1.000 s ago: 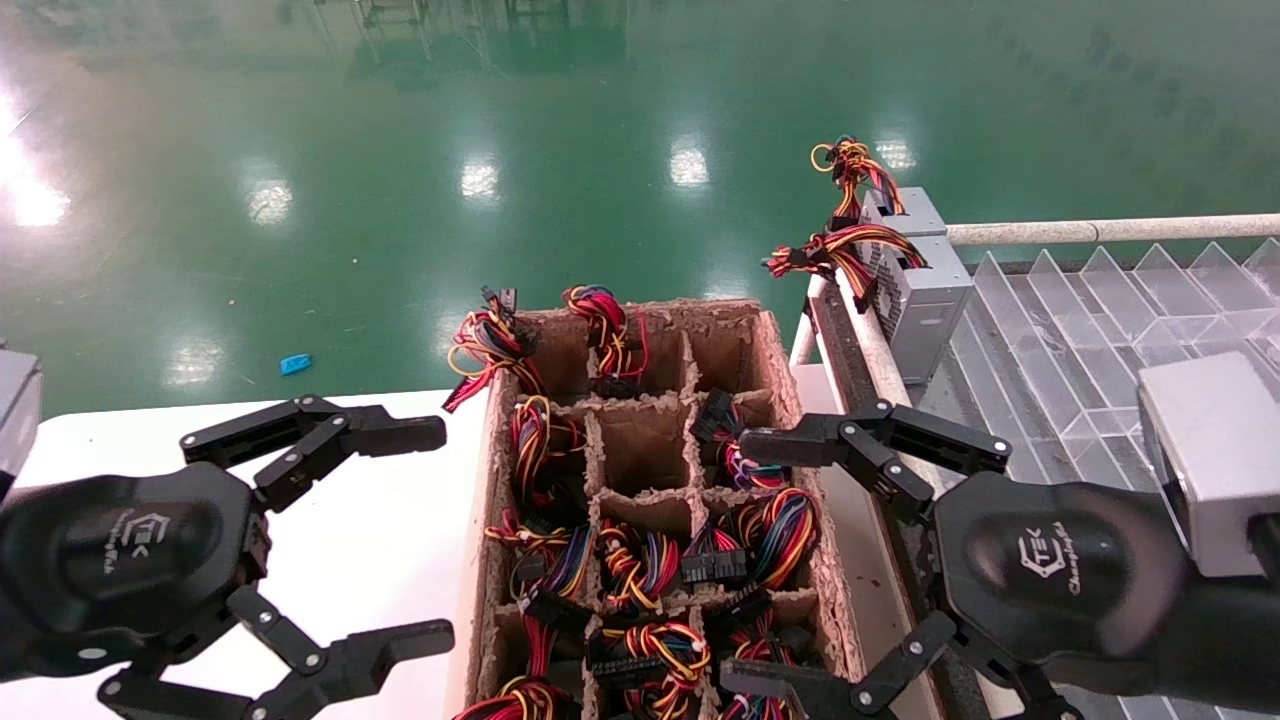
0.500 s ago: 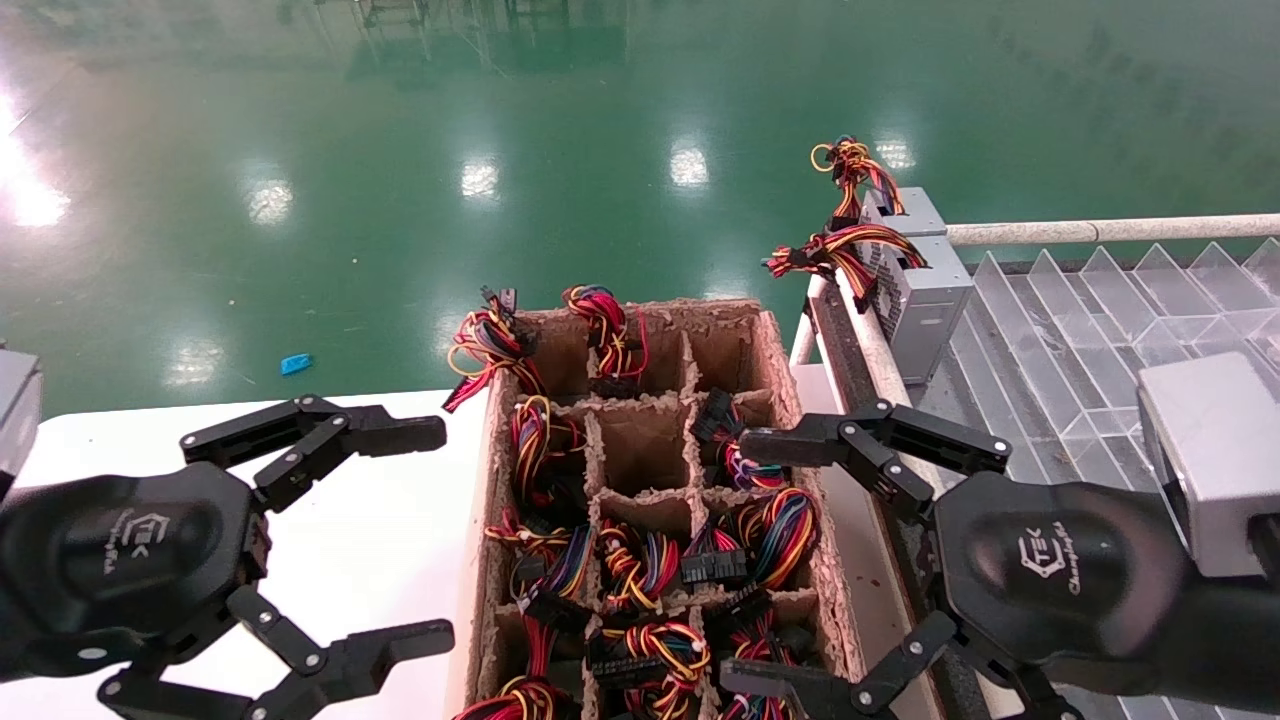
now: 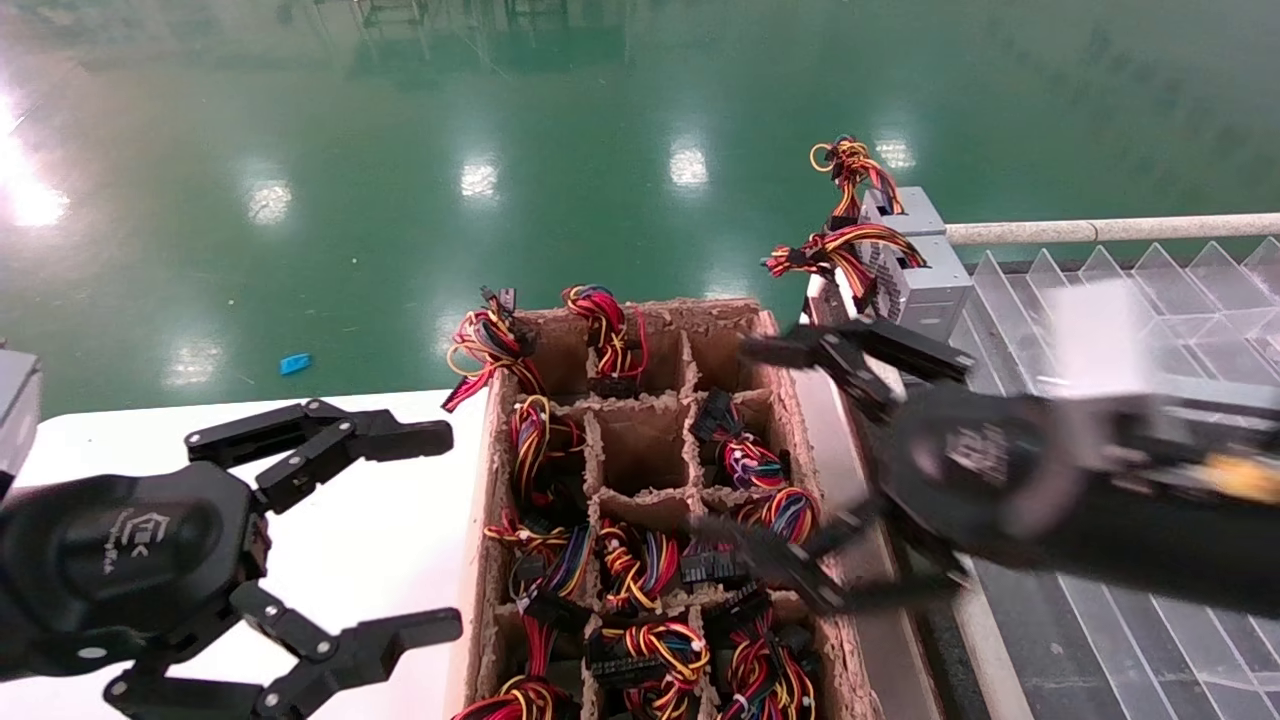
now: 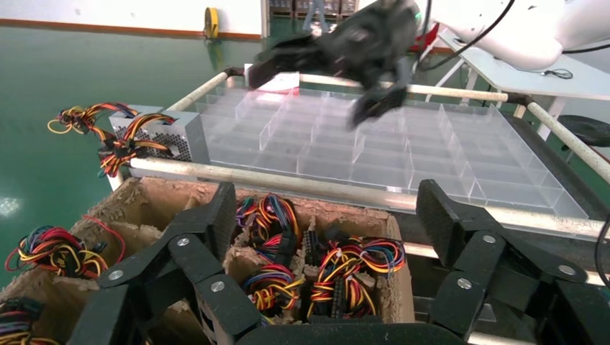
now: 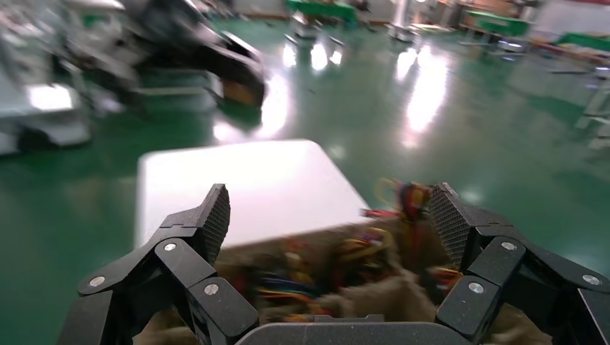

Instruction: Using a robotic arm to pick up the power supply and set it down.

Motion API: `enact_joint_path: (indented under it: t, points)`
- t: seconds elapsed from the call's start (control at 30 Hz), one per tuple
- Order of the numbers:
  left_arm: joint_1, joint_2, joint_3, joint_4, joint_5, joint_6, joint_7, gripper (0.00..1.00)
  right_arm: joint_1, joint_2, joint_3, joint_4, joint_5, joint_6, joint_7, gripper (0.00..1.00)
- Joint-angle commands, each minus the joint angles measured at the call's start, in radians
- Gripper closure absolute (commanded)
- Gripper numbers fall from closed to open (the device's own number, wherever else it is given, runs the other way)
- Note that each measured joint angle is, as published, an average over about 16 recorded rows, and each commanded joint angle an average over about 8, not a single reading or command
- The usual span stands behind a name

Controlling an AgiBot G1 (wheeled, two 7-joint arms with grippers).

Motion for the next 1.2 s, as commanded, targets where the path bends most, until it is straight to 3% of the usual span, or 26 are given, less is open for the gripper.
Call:
enact_joint_path:
  t: [0.03, 0.27, 0.5, 0.57, 0.73, 0.83, 1.2]
  points:
    - [0.000, 0.000, 0.000, 0.000, 0.000, 0.000, 0.000, 1.00, 0.015, -0.025, -0.010, 0.013, -0.048, 0.057, -0.008, 0.00]
    - [0.000, 0.000, 0.000, 0.000, 0.000, 0.000, 0.000, 1.00, 0.093, -0.186, -0.084, -0.080, -0.228, 0.219, -0.061, 0.00]
    - [0.000, 0.000, 0.000, 0.000, 0.000, 0.000, 0.000, 1.00, 0.158, -0.333, -0.125, -0.298, -0.298, 0.294, -0.127, 0.02]
    - [0.000, 0.000, 0.000, 0.000, 0.000, 0.000, 0.000, 1.00, 0.172, -0.370, -0.127, -0.367, -0.300, 0.305, -0.151, 0.15]
    - [0.000, 0.000, 0.000, 0.000, 0.000, 0.000, 0.000, 1.00, 0.208, -0.439, -0.127, -0.517, -0.295, 0.312, -0.216, 0.74]
    - [0.000, 0.000, 0.000, 0.000, 0.000, 0.000, 0.000, 1.00, 0.226, -0.468, -0.121, -0.592, -0.286, 0.309, -0.252, 0.97]
    - [0.000, 0.000, 0.000, 0.000, 0.000, 0.000, 0.000, 1.00, 0.281, -0.568, -0.097, -0.834, -0.243, 0.296, -0.359, 1.00]
